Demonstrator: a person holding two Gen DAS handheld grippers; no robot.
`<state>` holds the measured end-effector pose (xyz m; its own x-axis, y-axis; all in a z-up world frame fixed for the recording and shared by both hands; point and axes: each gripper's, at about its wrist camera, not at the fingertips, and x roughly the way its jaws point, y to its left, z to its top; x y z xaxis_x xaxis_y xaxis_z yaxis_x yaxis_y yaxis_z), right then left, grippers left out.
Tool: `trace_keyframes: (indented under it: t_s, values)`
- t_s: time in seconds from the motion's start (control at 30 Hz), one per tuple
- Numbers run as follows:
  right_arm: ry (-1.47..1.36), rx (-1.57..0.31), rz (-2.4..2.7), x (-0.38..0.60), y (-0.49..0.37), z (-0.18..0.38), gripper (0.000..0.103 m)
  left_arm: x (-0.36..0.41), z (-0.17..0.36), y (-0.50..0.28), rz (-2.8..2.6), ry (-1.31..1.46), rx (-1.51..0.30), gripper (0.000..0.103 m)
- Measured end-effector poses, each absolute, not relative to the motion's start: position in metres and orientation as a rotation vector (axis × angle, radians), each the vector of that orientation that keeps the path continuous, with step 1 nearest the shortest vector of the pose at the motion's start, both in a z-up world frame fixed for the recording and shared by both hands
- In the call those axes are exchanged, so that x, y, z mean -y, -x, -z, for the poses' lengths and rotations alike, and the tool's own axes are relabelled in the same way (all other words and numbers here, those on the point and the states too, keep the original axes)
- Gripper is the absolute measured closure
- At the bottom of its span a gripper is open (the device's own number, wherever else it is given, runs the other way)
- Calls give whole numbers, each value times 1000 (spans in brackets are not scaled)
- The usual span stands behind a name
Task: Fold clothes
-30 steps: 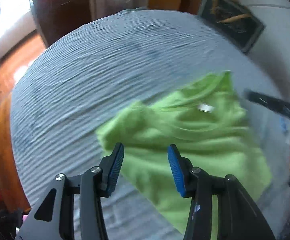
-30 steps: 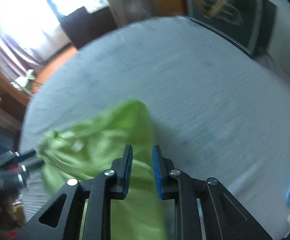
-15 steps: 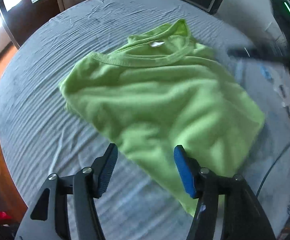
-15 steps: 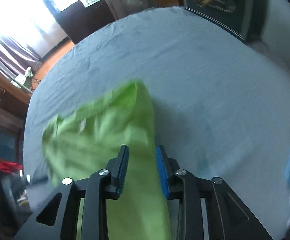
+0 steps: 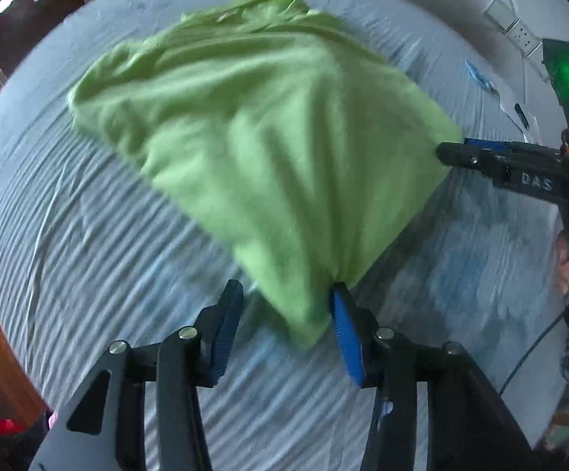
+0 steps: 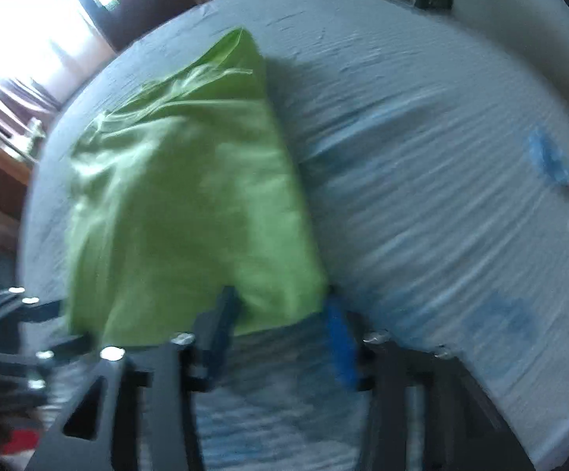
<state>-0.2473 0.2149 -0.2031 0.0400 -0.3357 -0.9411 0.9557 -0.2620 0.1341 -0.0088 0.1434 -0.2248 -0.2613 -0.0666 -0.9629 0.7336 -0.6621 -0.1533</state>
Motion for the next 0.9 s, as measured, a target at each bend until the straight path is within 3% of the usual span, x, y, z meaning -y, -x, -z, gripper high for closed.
trace_keyframes:
  t_s: [0.07, 0.13, 0.17, 0.2, 0.43, 0.57, 0.8, 0.9]
  values:
    - [-1232, -743, 1530, -227, 252, 197, 70, -138, 213, -2, 1978, -1472, -801, 54]
    - [-1243, -675, 1565, -248, 253, 180, 70, -128, 197, -15, 2014, -1433, -752, 24]
    - [-1254, -607, 1571, -260, 252, 171, 67, -119, 190, -20, 2025, -1409, -728, 15]
    - [-1268, -537, 1580, -273, 250, 163, 61, -108, 183, -24, 2032, -1383, -704, 0]
    - [-1378, -182, 1727, -329, 238, 144, 59, 12, 171, -19, 2099, -1338, -581, 0]
    - [-1447, -54, 1822, -312, 223, 156, 48, 61, 193, 10, 2185, -1438, -561, 0]
    - [-1560, 185, 1979, -283, 199, 177, 48, 71, 229, 44, 2270, -1623, -432, 0]
    - [-1577, 200, 2033, -269, 196, 183, 56, 67, 242, 52, 2282, -1693, -421, 0]
